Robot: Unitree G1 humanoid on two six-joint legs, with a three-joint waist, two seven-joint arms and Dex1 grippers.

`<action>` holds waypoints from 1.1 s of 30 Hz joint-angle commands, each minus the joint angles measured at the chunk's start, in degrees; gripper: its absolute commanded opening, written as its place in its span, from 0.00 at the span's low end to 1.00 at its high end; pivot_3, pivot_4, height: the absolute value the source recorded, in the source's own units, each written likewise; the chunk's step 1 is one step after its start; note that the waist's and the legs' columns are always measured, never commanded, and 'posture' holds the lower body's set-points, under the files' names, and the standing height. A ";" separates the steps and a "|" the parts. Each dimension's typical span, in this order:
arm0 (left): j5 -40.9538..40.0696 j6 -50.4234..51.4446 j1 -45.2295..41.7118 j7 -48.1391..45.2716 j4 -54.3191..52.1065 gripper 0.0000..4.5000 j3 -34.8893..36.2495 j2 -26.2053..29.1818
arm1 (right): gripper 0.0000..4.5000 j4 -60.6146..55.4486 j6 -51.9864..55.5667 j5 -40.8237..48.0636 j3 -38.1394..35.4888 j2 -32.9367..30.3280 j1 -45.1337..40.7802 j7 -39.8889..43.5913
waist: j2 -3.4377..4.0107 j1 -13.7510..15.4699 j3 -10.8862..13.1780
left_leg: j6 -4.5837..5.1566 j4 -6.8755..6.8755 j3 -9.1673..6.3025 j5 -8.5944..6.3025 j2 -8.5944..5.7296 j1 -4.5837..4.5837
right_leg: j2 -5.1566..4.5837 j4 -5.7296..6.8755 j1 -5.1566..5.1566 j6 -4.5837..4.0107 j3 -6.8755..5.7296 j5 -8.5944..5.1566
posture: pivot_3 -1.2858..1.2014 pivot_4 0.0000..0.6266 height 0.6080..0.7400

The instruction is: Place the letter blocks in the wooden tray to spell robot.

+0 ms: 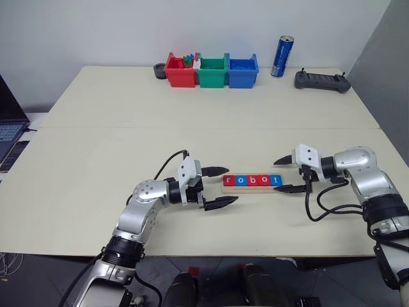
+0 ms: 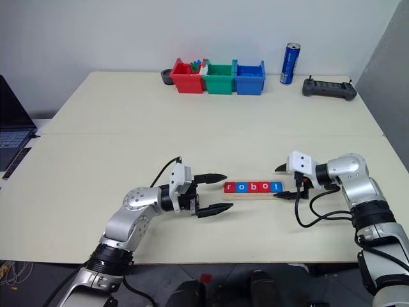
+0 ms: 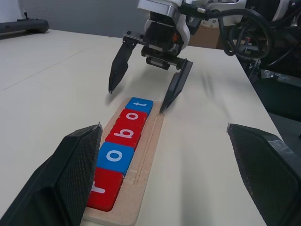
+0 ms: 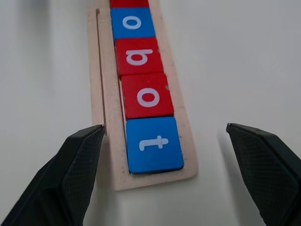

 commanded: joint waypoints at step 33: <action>-0.55 -0.59 -1.12 0.15 -1.44 1.00 0.52 -0.35 | 0.01 -5.04 -1.81 -1.31 -1.47 -1.81 5.18 -4.87 | 0.00 -0.05 0.00 | 0.00 0.01 0.01 0.00 0.00 0.00 | 0.00 0.01 0.00 0.00 0.01 0.00 | 0.52 0.24 1.00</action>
